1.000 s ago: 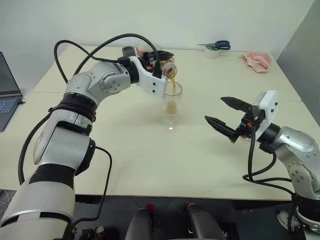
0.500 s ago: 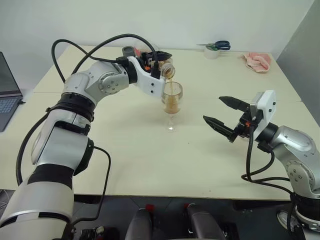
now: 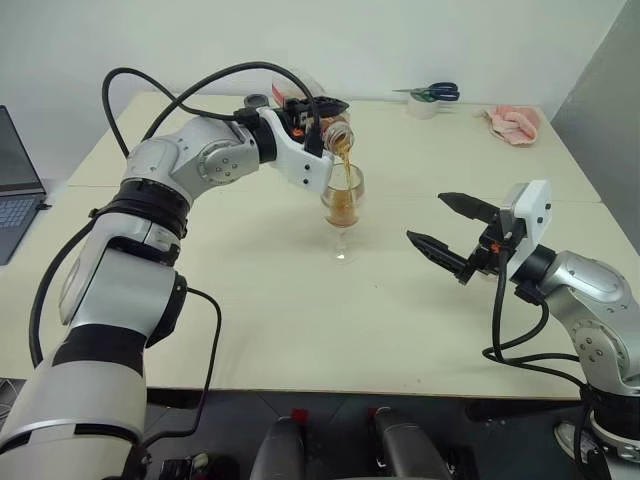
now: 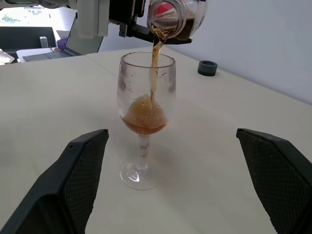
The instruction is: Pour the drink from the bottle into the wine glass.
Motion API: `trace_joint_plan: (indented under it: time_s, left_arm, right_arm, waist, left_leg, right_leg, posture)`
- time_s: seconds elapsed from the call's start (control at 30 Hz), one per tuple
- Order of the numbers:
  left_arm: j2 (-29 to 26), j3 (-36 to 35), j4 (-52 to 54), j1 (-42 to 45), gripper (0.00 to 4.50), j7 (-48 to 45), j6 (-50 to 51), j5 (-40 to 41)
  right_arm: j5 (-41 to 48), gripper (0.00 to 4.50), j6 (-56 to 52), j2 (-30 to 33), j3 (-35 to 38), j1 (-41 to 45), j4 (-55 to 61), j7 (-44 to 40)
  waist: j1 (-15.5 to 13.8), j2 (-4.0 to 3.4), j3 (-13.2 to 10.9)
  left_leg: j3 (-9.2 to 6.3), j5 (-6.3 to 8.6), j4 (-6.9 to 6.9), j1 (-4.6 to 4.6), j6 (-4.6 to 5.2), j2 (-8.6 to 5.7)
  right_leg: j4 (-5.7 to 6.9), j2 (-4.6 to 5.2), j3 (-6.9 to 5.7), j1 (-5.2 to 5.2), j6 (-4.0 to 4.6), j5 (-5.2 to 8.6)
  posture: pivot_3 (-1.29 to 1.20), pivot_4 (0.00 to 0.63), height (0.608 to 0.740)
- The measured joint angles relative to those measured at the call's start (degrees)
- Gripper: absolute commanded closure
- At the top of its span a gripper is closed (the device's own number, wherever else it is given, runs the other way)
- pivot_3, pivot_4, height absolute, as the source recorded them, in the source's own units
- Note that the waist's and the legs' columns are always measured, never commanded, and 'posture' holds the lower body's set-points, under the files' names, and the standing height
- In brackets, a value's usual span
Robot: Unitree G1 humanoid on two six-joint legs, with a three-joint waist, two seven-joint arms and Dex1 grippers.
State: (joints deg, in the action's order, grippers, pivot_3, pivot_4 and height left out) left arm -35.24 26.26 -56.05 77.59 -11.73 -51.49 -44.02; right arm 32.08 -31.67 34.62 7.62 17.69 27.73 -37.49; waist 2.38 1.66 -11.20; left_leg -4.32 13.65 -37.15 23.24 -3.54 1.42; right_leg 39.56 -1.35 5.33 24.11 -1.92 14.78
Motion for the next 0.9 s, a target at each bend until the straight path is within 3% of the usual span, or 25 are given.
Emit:
trace_joint_plan:
  time_s: [0.9]
  left_arm:
    - [0.05,0.42,-0.29,-0.04,2.31,-0.94,0.35,2.27]
  right_arm:
    - [-0.04,0.0,0.0,0.0,-0.68,1.12,0.0,0.0]
  waist:
    - [0.0,0.0,0.0]
  left_leg:
    - [0.02,0.0,0.0,-0.03,0.0,0.0]
  right_leg:
    - [0.03,0.0,0.02,0.0,0.0,0.0]
  posture:
    - [0.0,0.15,0.74]
